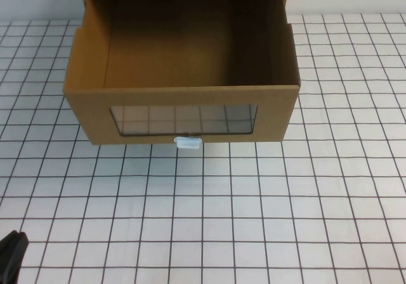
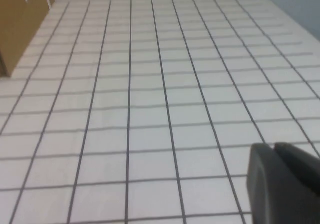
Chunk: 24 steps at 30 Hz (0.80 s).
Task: Open the shoe box
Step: 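Pull the top drawer of the cardboard box fully open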
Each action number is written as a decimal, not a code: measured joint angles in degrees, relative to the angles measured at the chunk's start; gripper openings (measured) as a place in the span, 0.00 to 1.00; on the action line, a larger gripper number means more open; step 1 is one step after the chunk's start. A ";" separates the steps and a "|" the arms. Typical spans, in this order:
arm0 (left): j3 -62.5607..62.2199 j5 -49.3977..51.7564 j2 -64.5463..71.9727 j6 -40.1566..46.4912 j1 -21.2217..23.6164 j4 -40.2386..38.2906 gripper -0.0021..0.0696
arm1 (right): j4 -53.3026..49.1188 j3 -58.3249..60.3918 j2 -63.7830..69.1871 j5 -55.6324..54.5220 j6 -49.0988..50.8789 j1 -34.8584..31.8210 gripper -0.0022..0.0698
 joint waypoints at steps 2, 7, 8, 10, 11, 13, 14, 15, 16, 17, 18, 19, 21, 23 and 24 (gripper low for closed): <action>0.00 0.00 0.00 0.00 0.00 0.00 0.03 | 0.00 0.09 0.00 2.01 -0.66 0.64 0.01; 0.00 0.00 0.00 0.00 0.00 0.00 0.03 | 1.79 0.09 0.00 2.63 -1.52 0.73 0.01; 0.00 0.10 0.00 0.00 0.00 0.00 0.03 | 2.35 0.09 0.00 2.70 -1.51 0.73 0.01; 0.00 0.08 0.00 0.00 0.00 0.00 0.03 | 3.18 0.09 0.00 2.70 -2.11 0.73 0.01; 0.00 0.08 0.00 0.00 0.00 0.00 0.03 | 3.45 0.09 0.00 2.75 -2.36 0.73 0.01; 0.00 0.08 0.00 0.00 0.00 0.00 0.03 | 4.78 0.09 0.00 2.75 -3.57 0.73 0.01; 0.00 0.08 0.00 0.00 0.00 0.00 0.03 | 6.26 0.09 0.00 2.75 -5.05 0.73 0.01; 0.00 0.08 0.00 0.00 0.00 0.00 0.03 | 8.41 0.09 0.00 2.75 -8.09 0.73 0.01; 0.00 0.08 0.00 0.00 0.00 0.00 0.03 | 10.73 0.09 0.00 2.75 -11.81 0.73 0.01; 0.00 0.08 0.00 0.00 0.00 0.00 0.03 | 12.31 0.09 0.00 2.75 -15.09 0.73 0.01; 0.00 0.08 0.00 0.00 0.00 0.00 0.03 | 13.65 0.09 0.00 2.84 -17.15 0.73 0.01; 0.00 0.08 0.00 0.00 0.00 0.00 0.03 | 14.41 0.09 0.00 2.84 -18.17 0.73 0.01; 0.00 0.08 0.00 0.00 0.00 0.00 0.03 | 15.32 0.09 0.00 2.84 -19.67 0.73 0.01; 0.00 0.08 0.00 0.00 0.00 0.00 0.03 | 15.94 0.09 0.00 2.84 -20.21 0.73 0.01; 0.00 0.08 0.00 0.00 0.00 0.00 0.03 | 16.19 0.09 0.00 2.84 -20.34 0.73 0.01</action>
